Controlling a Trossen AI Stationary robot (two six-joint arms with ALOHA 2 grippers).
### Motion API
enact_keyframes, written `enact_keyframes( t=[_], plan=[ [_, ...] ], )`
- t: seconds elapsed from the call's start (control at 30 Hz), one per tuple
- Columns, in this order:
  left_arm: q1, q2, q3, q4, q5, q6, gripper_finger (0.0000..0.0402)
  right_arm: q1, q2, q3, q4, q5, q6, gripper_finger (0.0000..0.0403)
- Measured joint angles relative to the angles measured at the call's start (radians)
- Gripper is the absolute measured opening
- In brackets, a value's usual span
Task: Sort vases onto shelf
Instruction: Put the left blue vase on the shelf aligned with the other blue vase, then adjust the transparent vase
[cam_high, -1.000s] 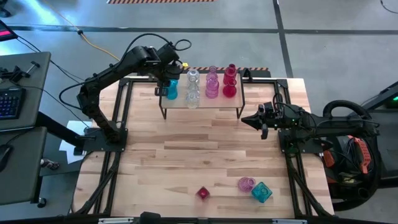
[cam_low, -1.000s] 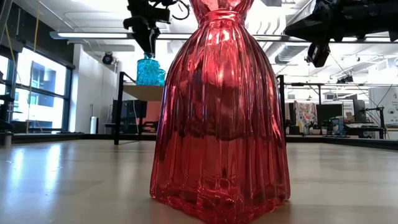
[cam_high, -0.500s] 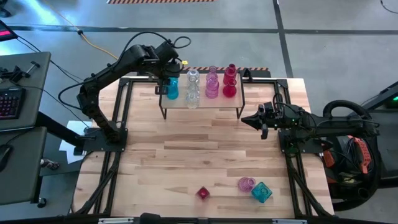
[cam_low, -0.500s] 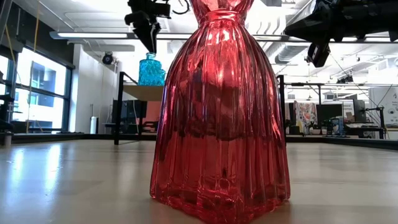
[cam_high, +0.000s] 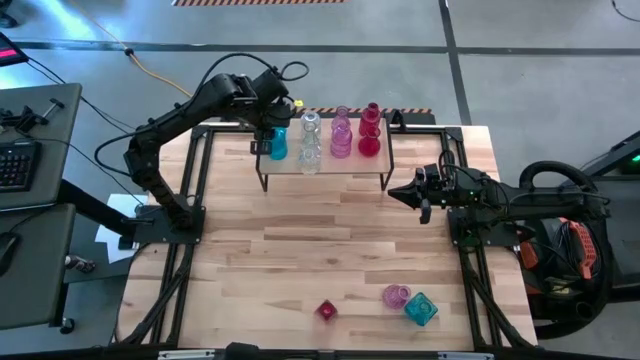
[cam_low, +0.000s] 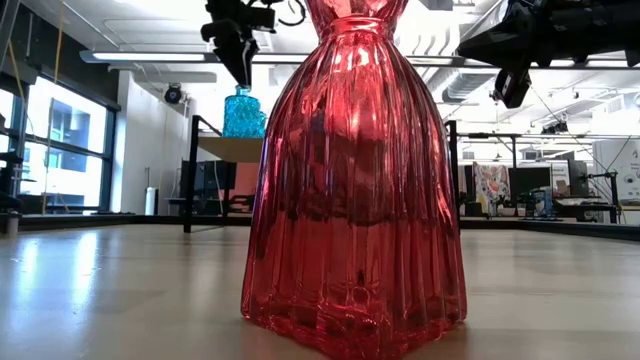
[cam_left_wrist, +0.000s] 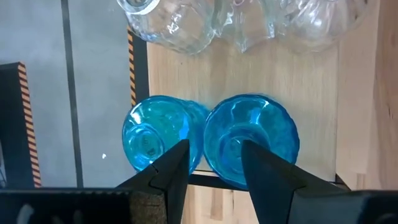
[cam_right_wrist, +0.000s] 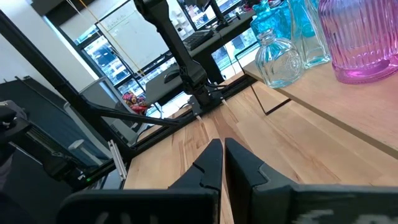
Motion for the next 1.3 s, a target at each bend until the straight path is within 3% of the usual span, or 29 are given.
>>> enact_keyframes(
  t=[0.83, 1.1, 1.3],
  plan=[
    [-0.003, -0.006, 0.0, 0.007, -0.04, -0.033, 0.0135, 0.0, 0.0, 0.0, 0.0, 0.0, 0.0, 0.0001],
    [-0.006, -0.007, 0.08, 0.0, -0.082, -0.032, 0.0135, 0.0, 0.0, 0.0, 0.0, 0.0, 0.0, 0.0001],
    [-0.032, -0.008, 0.106, -0.045, -0.032, -0.077, 0.0135, 0.0, 0.0, 0.0, 0.0, 0.0, 0.0, 0.0001]
  ],
)
